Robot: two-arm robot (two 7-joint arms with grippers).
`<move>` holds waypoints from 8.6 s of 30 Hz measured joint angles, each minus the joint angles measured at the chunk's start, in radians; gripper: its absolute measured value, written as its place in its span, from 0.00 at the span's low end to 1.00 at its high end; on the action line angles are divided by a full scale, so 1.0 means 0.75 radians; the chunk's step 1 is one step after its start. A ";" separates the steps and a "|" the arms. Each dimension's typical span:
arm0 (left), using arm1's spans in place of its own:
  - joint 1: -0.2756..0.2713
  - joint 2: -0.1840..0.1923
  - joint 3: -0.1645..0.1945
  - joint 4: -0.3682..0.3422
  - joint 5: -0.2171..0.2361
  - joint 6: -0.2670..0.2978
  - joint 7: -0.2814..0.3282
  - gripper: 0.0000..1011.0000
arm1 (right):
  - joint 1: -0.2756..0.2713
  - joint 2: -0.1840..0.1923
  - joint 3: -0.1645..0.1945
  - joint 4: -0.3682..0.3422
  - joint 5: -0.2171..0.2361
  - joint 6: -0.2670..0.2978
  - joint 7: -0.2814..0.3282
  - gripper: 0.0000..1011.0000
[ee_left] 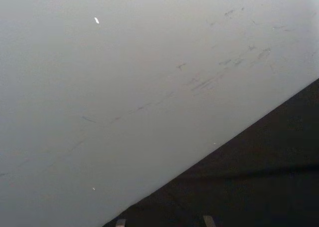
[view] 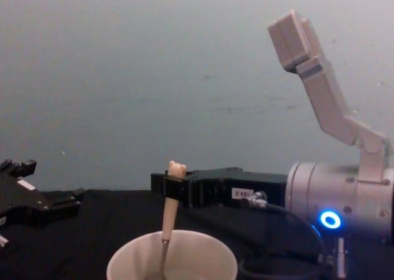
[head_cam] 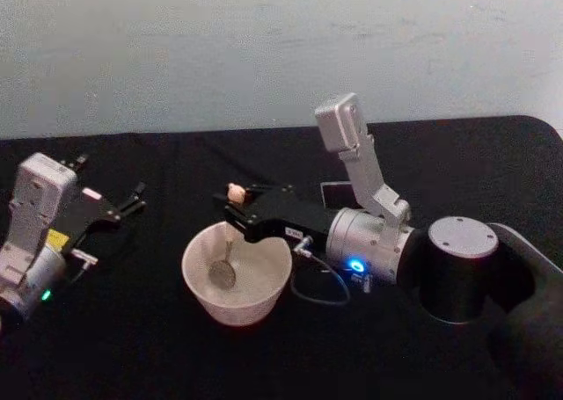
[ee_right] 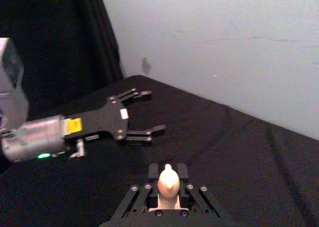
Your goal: Pick up the stirring spoon with one hand, stir inside the cup, then place it back in its original position.
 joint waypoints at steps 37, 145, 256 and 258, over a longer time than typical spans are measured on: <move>0.000 0.000 0.000 0.000 0.000 0.000 0.000 0.99 | -0.101 0.173 0.073 -0.160 0.069 0.017 0.108 0.21; 0.000 0.000 0.000 0.000 0.000 0.000 0.000 0.99 | -0.086 0.365 0.230 -0.139 0.410 -0.051 -0.089 0.21; 0.000 0.000 0.000 0.000 0.000 0.000 0.000 0.99 | -0.115 0.305 0.223 -0.075 0.287 0.047 -0.082 0.99; 0.000 0.000 0.000 0.000 0.000 0.000 0.000 0.99 | -0.115 0.304 0.223 -0.076 0.286 0.044 -0.084 0.99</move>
